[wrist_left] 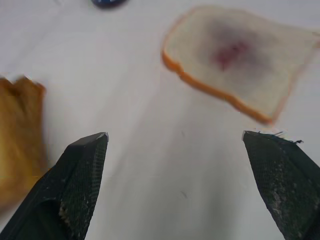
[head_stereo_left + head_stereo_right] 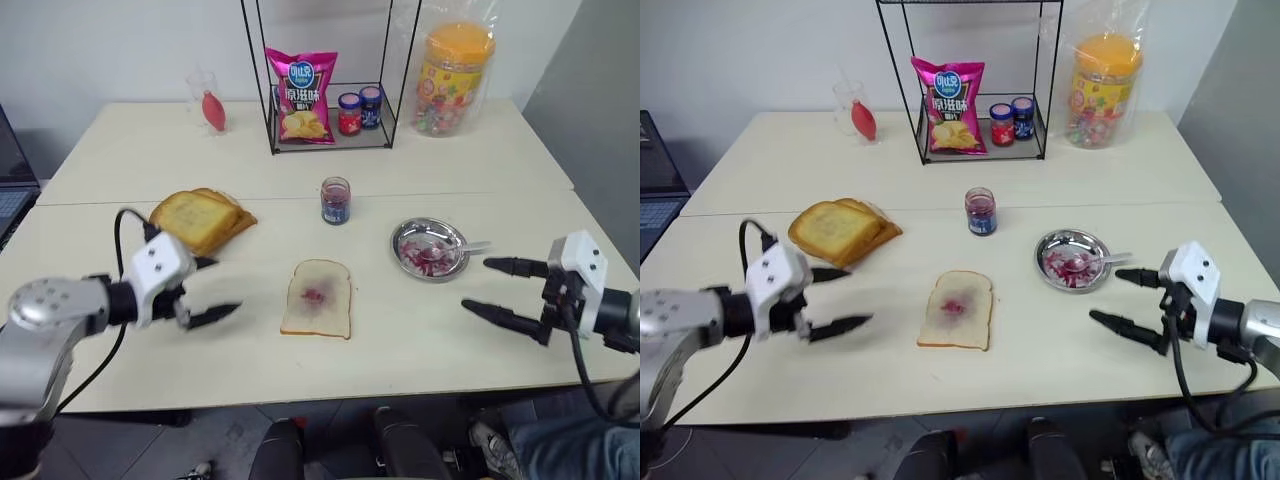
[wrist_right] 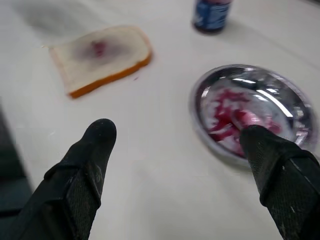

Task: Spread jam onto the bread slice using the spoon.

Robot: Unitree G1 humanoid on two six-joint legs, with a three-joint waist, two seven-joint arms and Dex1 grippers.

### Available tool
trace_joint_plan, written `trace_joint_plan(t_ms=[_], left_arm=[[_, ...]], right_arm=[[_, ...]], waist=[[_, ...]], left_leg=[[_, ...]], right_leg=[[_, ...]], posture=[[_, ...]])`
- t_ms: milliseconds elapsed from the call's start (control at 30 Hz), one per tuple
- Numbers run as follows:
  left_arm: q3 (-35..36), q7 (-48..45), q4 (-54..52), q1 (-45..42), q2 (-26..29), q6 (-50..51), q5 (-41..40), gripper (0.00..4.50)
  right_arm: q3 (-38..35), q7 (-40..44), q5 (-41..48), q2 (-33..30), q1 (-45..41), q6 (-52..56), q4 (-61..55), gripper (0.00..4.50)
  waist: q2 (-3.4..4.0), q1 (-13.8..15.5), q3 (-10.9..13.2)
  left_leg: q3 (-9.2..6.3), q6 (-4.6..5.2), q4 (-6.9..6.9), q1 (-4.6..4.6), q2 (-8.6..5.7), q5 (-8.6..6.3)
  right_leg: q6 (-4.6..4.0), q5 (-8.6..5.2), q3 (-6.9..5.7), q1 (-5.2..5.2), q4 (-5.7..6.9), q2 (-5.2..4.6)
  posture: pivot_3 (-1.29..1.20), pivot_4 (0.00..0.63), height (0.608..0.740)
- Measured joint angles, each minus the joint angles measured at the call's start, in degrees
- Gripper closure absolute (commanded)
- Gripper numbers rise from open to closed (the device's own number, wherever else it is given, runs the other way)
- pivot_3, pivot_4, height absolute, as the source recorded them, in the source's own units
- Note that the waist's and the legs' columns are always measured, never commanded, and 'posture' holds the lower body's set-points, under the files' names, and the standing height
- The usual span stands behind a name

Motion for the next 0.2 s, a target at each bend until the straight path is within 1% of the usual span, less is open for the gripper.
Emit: trace_joint_plan(t_ms=[100, 200], left_arm=[[1.8, -0.5, -1.1, 2.0, 0.4, -0.6, -0.4, 0.00], [2.5, 0.3, -3.4, 2.2, 0.0, 1.2, -3.2, 0.00]], right_arm=[[0.0, 1.9, 0.0, -0.4, 0.0, -0.8, -0.2, 0.15], [0.3, 2.6, 0.0, -0.4, -1.0, -1.1, -0.1, 0.15]], waist=[[-0.05, 0.5, 0.0], [-0.08, 0.6, 0.0]], left_leg=[[0.00, -0.01, 0.12, 0.01, -0.02, 0.00], [0.11, -0.02, 0.17, -0.03, -0.04, 0.00]], right_leg=[[-0.02, -0.01, 0.02, 0.04, -0.04, -0.03], [-0.01, -0.01, 0.07, 0.07, -0.20, -0.10]], posture=[[0.00, 0.150, 0.740], [0.00, 0.150, 0.740]])
